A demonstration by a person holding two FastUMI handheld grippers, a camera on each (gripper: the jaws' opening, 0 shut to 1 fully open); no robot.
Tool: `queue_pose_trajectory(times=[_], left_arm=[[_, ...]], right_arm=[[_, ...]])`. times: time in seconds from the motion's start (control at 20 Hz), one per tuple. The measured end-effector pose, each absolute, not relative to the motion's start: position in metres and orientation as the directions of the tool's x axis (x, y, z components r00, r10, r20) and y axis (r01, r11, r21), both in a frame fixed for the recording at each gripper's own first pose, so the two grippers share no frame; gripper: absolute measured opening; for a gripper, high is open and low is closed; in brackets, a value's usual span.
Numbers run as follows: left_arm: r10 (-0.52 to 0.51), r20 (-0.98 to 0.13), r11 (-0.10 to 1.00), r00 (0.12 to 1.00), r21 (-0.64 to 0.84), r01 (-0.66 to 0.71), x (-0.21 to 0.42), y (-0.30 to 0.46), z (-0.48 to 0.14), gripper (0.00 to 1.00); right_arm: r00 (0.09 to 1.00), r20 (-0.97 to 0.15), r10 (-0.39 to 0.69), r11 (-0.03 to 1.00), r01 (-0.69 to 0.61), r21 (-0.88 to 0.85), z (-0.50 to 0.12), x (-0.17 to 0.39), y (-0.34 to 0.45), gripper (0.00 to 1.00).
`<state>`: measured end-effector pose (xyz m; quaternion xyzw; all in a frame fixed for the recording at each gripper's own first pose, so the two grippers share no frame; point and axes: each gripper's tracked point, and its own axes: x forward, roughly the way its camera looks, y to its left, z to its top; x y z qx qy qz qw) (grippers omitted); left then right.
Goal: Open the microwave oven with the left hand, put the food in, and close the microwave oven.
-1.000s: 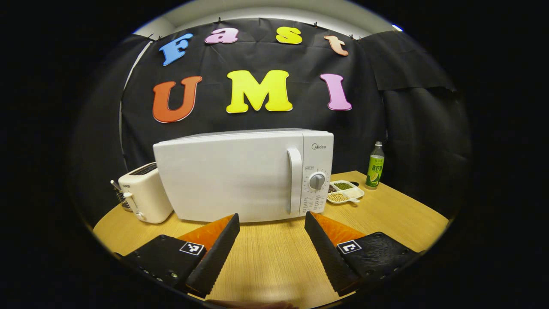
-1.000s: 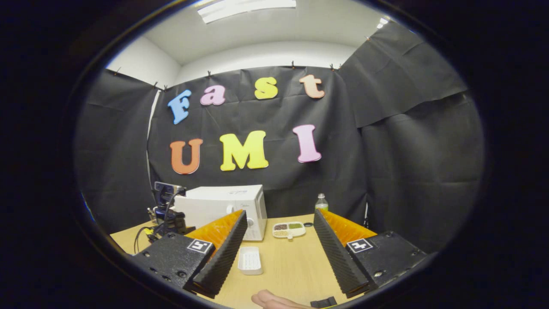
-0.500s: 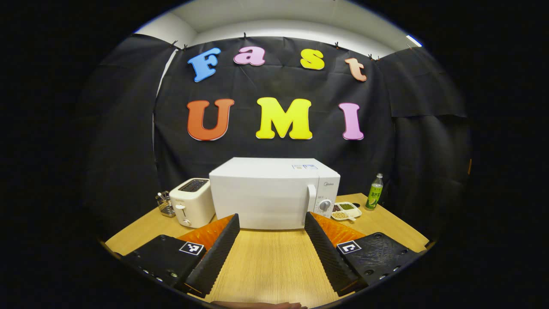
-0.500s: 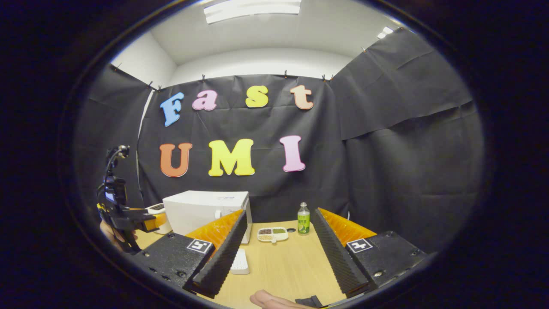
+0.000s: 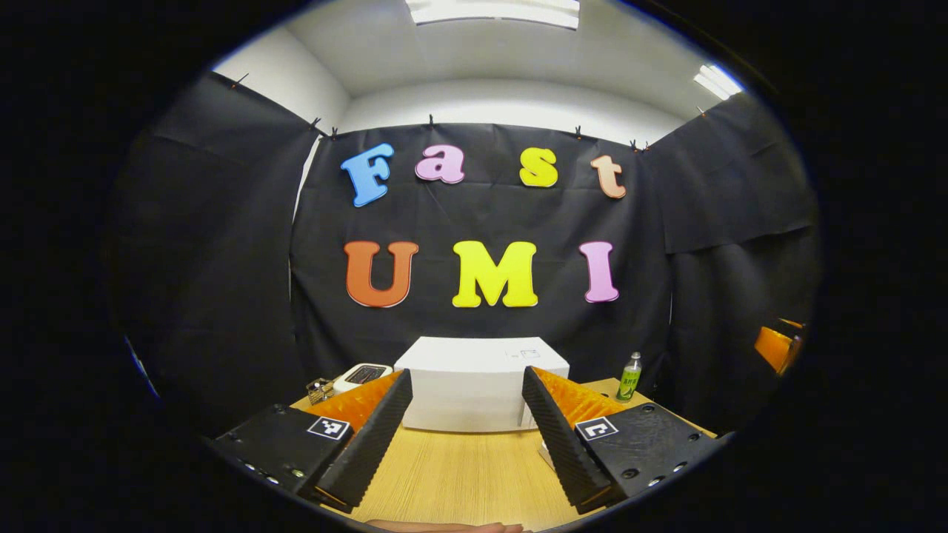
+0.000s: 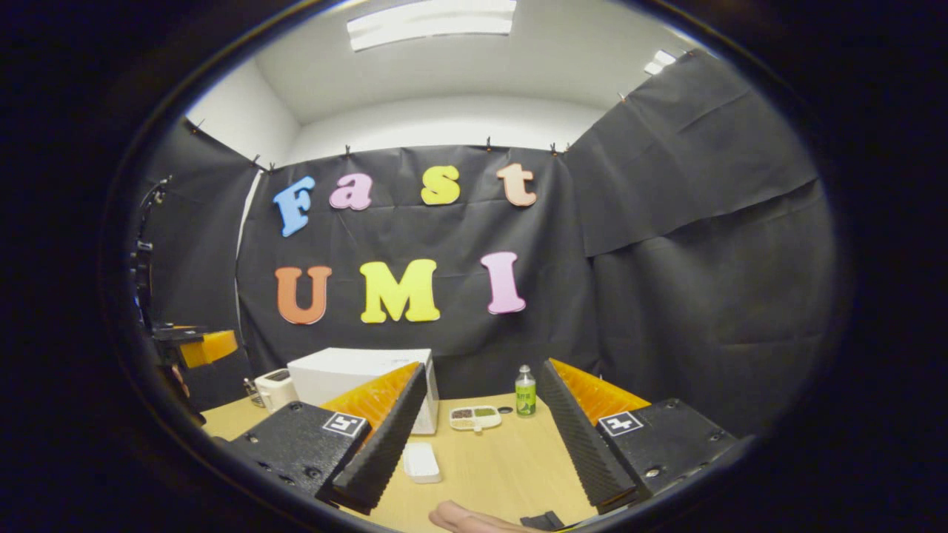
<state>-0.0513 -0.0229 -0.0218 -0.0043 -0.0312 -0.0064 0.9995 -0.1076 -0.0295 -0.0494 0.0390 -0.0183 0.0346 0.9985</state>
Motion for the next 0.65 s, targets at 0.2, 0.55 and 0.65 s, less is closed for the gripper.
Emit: queue_pose_trajectory(times=[0.2, 0.55, 0.65], left_arm=[[-0.007, 0.127, 1.000, 0.992, -0.019, 0.010, -0.085, -0.025, 0.003, 0.83], [0.048, 0.101, 0.999, 0.994, -0.014, -0.047, -0.117, -0.011, -0.020, 0.82], [0.034, 0.082, 0.998, 0.996, -0.050, -0.030, -0.115, -0.019, -0.026, 0.94]], right_arm=[[0.995, 0.069, 0.069, 0.995, -0.073, 0.068, -0.034, -0.115, -0.026, 0.99], [0.992, 0.113, 0.061, 0.994, -0.070, 0.081, -0.020, -0.130, -0.028, 0.98], [0.993, 0.106, 0.056, 0.993, -0.066, 0.093, -0.025, -0.129, -0.032, 0.91]])
